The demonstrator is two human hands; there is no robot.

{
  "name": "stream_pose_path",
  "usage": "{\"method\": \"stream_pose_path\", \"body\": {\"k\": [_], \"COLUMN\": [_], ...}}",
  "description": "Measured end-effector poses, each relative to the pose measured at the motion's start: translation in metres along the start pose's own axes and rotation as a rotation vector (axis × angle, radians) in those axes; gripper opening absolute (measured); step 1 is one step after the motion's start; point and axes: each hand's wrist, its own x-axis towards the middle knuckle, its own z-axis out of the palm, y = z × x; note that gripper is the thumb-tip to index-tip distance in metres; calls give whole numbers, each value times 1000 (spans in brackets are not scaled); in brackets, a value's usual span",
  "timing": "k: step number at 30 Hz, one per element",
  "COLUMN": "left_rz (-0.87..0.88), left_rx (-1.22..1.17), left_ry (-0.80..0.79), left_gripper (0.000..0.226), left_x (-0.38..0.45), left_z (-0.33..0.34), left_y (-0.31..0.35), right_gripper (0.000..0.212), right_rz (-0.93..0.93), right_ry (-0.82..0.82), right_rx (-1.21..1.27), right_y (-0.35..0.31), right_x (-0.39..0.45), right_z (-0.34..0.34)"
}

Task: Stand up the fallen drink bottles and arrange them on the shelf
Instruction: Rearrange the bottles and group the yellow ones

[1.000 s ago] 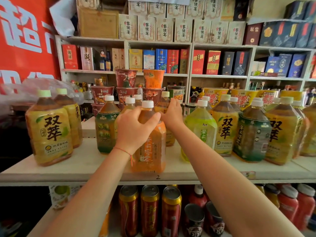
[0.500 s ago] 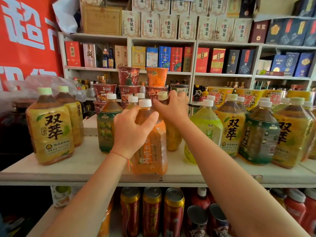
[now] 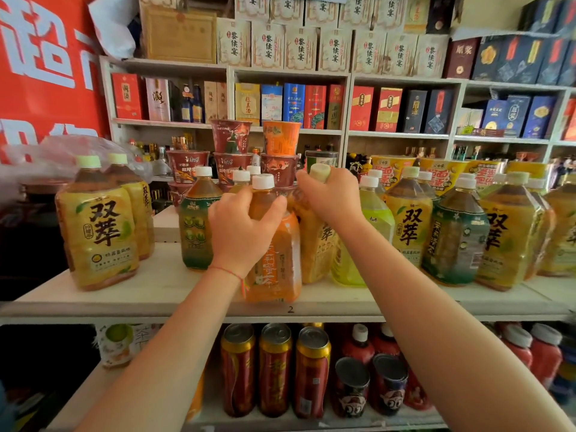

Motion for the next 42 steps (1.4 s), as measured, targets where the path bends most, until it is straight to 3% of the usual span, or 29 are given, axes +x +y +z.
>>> {"method": "stream_pose_path", "body": {"k": [6, 11, 19, 23, 25, 27, 29, 31, 33, 36, 39, 42], "left_rz": [-42, -42, -176, -78, -2, -26, -180, -296, -286, -276, -257, -237], "left_rx": [47, 135, 199, 268, 262, 42, -299, -580, -713, -661, -537, -404], "left_ry": [10, -62, -158, -368, -477, -375, -232, -260, -369, -325, -157, -11], "left_gripper": [54, 31, 39, 25, 32, 27, 21, 35, 61, 103, 105, 100], "left_x": [-2, 2, 17, 28, 32, 25, 5, -15, -30, -34, -28, -17], "left_z": [-1, 11, 55, 79, 73, 46, 8, -25, -48, -72, -98, -118], "left_y": [-1, 7, 23, 22, 24, 32, 42, 40, 27, 1, -22, -43], "right_gripper": [41, 29, 28, 29, 25, 24, 20, 16, 15, 14, 32, 35], "right_rz": [38, 66, 174, 170, 145, 116, 87, 66, 28, -46, -88, -135], "right_ry": [-16, -71, -255, -262, -271, -294, -335, -370, -397, -432, -460, -394], "right_rx": [18, 63, 111, 109, 150, 184, 259, 350, 378, 398, 444, 406], "right_y": [-27, -62, -56, -41, -42, -47, -56, -71, -86, -108, -125, -140], "right_x": [-6, -8, -26, -26, -25, -25, -28, -33, -37, -41, -44, -48], "right_z": [-35, -78, -101, -93, -91, -86, -79, -64, -40, -1, 35, 72]}}
